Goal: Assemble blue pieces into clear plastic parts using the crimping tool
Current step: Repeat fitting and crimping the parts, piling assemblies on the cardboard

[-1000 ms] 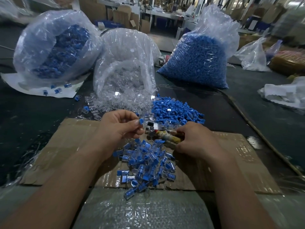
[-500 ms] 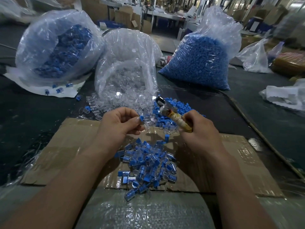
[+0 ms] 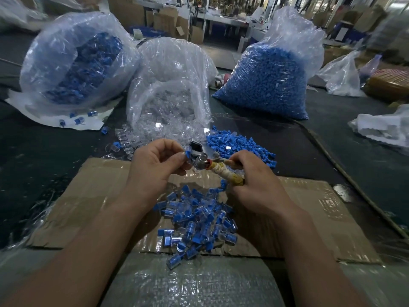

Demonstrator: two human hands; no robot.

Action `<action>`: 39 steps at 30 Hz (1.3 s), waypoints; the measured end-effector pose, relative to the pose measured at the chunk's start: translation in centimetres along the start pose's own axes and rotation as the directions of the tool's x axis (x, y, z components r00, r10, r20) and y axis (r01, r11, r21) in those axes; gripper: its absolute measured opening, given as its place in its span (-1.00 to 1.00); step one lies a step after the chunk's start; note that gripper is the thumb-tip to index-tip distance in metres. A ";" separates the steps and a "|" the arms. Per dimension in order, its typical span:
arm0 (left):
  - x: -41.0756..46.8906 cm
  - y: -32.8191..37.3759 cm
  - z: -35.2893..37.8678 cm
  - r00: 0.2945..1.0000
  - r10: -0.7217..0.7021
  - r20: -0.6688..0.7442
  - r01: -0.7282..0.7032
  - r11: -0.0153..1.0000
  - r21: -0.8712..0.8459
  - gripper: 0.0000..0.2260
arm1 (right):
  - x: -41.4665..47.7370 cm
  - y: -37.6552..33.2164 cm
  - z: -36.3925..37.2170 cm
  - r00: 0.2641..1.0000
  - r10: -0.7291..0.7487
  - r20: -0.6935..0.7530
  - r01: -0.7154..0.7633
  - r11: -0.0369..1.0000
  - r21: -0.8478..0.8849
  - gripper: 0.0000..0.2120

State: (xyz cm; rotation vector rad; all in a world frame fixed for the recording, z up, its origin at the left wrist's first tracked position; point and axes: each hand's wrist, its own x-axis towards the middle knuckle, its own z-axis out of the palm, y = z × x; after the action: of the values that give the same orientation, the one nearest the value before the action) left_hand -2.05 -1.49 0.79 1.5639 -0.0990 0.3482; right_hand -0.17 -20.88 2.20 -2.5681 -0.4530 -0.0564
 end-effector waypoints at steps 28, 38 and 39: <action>-0.6 0.5 0.1 0.996 0.085 -0.002 -0.081 0.961 0.264 -0.75 | 0.0 -0.3 0.2 1.000 -0.007 0.023 0.010 0.994 -0.107 -0.72; -0.5 0.4 0.1 0.995 0.093 -0.019 -0.084 0.954 0.288 -0.75 | 0.1 0.3 0.5 0.999 -0.040 -0.027 0.036 0.990 -0.133 -0.66; -0.5 0.3 0.2 0.996 0.088 -0.021 -0.078 0.954 0.289 -0.75 | 0.1 0.4 0.4 0.999 -0.038 -0.016 0.035 0.992 -0.120 -0.64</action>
State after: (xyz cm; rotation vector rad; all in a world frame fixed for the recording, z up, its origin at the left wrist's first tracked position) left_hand -2.57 -1.76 0.98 1.8451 -0.0914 0.4714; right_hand 0.06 -20.96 1.70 -2.6746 -0.5037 -0.1239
